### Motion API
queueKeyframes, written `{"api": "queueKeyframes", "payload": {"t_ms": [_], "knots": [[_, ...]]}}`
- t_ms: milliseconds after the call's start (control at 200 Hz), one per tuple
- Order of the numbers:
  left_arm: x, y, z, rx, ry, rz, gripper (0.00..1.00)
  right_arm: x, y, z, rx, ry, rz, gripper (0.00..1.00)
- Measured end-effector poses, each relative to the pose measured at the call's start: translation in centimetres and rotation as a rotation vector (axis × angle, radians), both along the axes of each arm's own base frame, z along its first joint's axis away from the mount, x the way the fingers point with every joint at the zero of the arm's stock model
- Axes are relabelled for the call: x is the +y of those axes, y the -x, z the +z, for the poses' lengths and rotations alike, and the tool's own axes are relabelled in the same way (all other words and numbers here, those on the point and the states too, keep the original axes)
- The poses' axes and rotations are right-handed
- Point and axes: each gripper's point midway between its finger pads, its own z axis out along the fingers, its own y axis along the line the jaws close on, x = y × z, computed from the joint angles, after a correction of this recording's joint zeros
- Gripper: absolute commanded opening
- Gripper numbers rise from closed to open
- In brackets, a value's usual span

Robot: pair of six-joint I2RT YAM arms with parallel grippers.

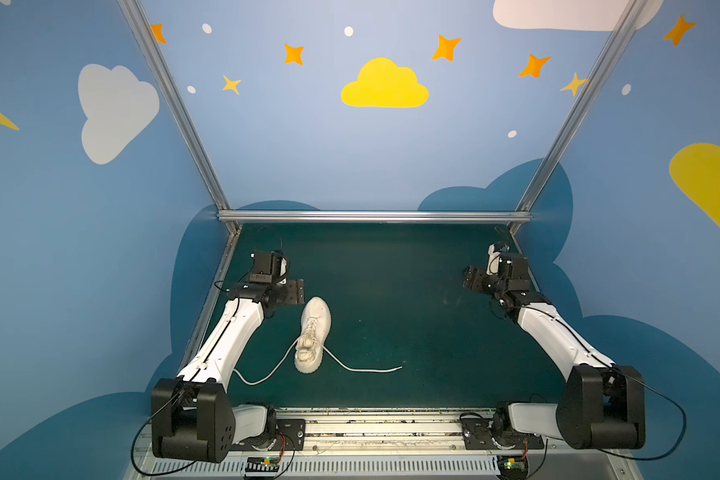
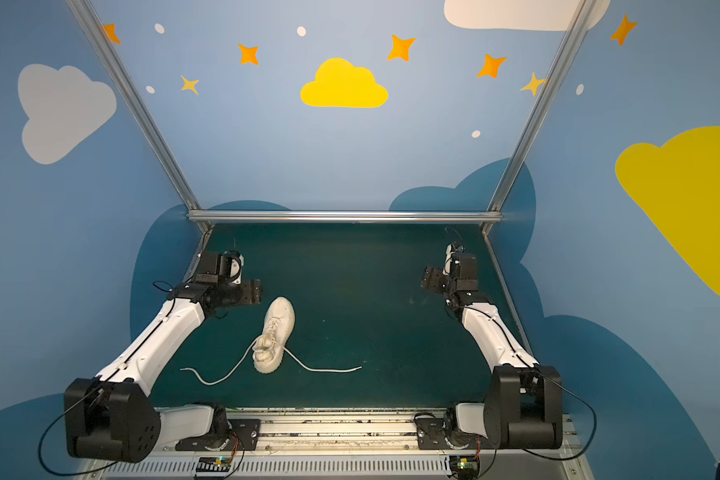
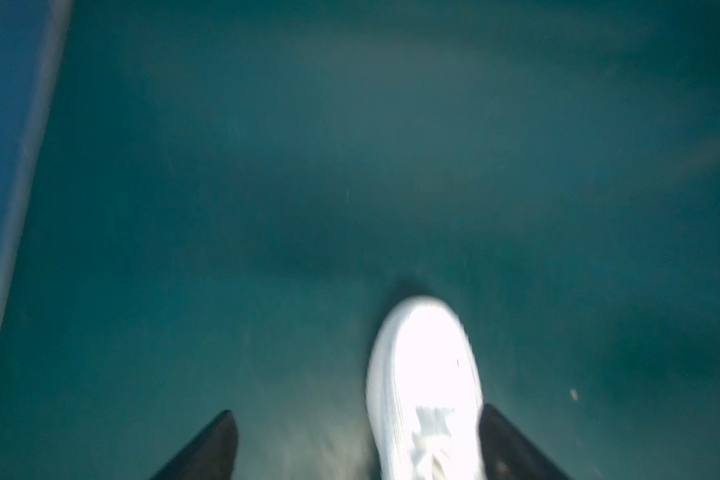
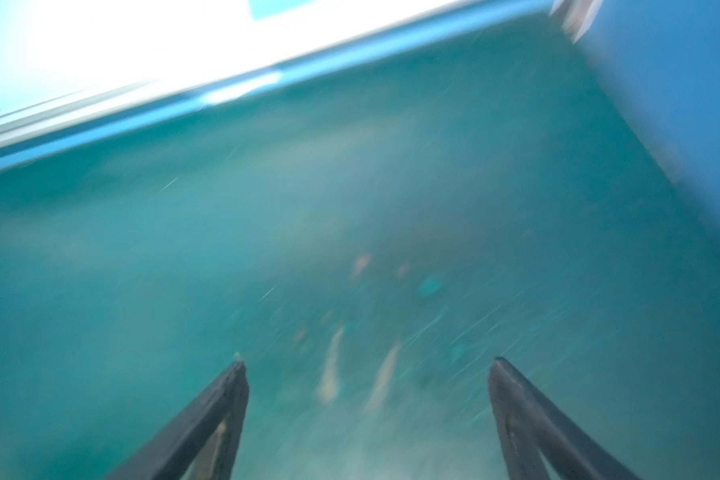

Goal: Tie the shoes

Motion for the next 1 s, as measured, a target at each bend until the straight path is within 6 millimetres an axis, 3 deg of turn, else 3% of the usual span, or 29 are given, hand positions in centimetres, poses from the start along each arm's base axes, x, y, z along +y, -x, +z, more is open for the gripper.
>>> {"api": "queueKeyframes", "payload": {"t_ms": [160,290,526,856,1001], "knots": [[-1.1,4.5,-0.3,0.111,0.06,0.019,0.62,2.6,2.0,-2.2,0.124,-0.055,0.062,0.9],[-2.5,7.3,-0.5,0.13,0.13,0.029,0.59,4.0,2.4,-3.2,0.189,-0.087,0.091,0.9],[-2.9,11.1,-4.4,0.294,0.197,0.121,0.55,5.5,1.7,-3.2,0.24,-0.123,0.125,0.9],[-4.1,11.1,-6.5,0.386,0.255,0.147,0.45,6.7,2.4,-4.2,0.298,-0.161,0.152,0.9],[-4.8,11.1,-7.4,0.413,0.287,0.144,0.28,6.9,2.6,-4.5,0.317,-0.17,0.153,0.9]]}}
